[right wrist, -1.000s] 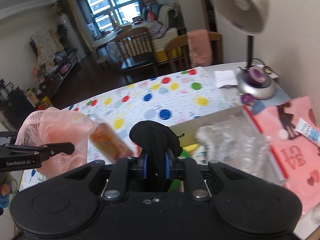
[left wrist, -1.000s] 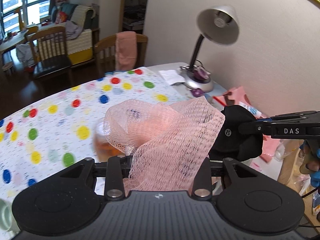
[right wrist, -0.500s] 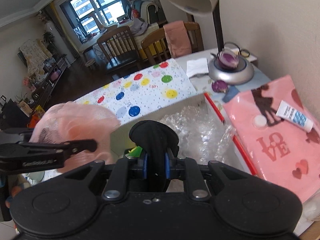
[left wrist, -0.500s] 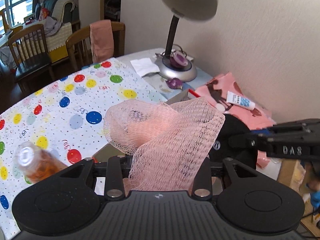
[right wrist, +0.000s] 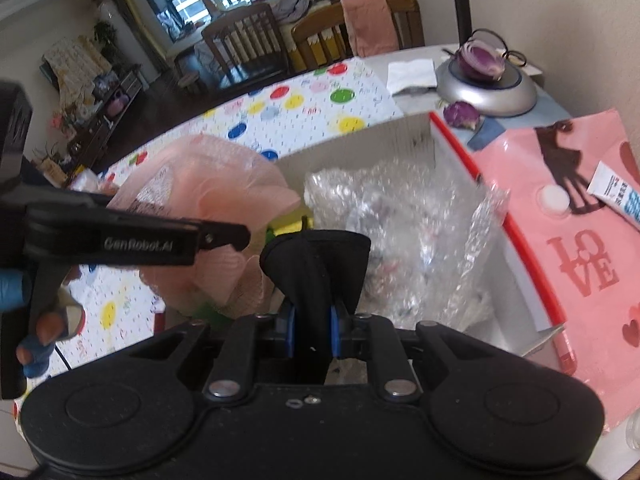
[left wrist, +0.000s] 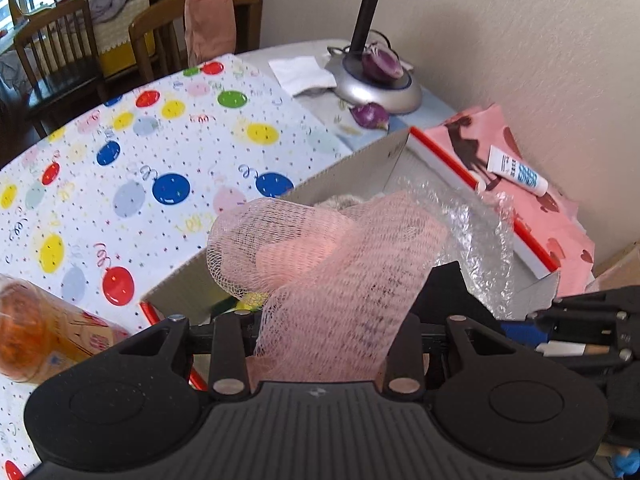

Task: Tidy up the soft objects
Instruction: 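Lower both items into the box and open both grippers, then withdraw both grippers from the box back over the table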

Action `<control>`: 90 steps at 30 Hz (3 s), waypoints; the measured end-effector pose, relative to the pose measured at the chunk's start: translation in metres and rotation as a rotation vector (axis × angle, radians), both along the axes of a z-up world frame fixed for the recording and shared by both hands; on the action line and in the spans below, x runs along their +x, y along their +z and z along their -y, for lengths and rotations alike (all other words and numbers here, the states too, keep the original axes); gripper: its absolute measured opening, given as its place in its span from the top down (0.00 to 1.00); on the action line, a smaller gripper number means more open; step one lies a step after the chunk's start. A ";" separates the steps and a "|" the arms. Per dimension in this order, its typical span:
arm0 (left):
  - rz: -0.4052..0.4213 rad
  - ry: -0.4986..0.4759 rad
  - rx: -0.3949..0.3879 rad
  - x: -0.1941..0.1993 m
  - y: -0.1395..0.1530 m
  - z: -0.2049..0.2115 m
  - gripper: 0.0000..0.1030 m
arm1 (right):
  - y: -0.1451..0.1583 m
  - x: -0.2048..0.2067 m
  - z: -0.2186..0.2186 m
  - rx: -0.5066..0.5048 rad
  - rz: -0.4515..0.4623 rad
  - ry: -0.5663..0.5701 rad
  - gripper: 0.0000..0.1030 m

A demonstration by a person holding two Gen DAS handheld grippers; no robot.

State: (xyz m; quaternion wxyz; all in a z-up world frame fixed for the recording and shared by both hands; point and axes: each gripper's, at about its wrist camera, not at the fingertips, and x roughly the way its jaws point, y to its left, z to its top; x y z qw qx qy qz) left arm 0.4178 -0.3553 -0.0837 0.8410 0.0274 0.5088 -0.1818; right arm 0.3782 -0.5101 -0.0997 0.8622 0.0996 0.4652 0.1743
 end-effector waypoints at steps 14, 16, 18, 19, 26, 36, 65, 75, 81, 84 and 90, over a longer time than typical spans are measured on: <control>-0.058 -0.003 0.019 0.003 -0.029 0.004 0.61 | -0.019 -0.011 -0.008 -0.027 -0.031 0.032 0.77; -0.050 -0.003 0.019 0.001 -0.028 0.004 0.53 | -0.017 -0.012 -0.008 -0.020 -0.032 0.031 0.76; -0.041 -0.003 0.014 -0.001 -0.027 0.003 0.38 | -0.015 -0.013 -0.009 -0.020 -0.030 0.037 0.71; -0.035 -0.003 0.012 -0.002 -0.026 0.002 0.33 | -0.013 -0.015 -0.009 -0.017 -0.028 0.040 0.69; 0.004 -0.008 0.000 -0.011 -0.017 -0.001 0.31 | -0.002 -0.024 -0.007 0.000 -0.004 0.040 0.54; 0.077 -0.039 0.020 -0.028 0.005 -0.001 0.21 | 0.018 -0.032 0.000 0.003 0.063 0.031 0.38; 0.311 -0.047 -0.110 -0.138 0.083 -0.081 0.18 | 0.078 -0.104 -0.031 0.014 0.275 -0.077 0.19; 0.356 -0.028 -0.138 -0.180 0.090 -0.122 0.18 | 0.083 -0.133 -0.070 0.022 0.334 -0.084 0.12; 0.383 -0.012 -0.157 -0.199 0.090 -0.143 0.13 | 0.081 -0.149 -0.090 0.007 0.370 -0.085 0.08; 0.392 -0.003 -0.156 -0.206 0.089 -0.151 0.13 | 0.080 -0.155 -0.100 0.001 0.390 -0.084 0.04; 0.417 0.015 -0.175 -0.219 0.089 -0.165 0.12 | 0.076 -0.166 -0.114 -0.015 0.424 -0.095 0.00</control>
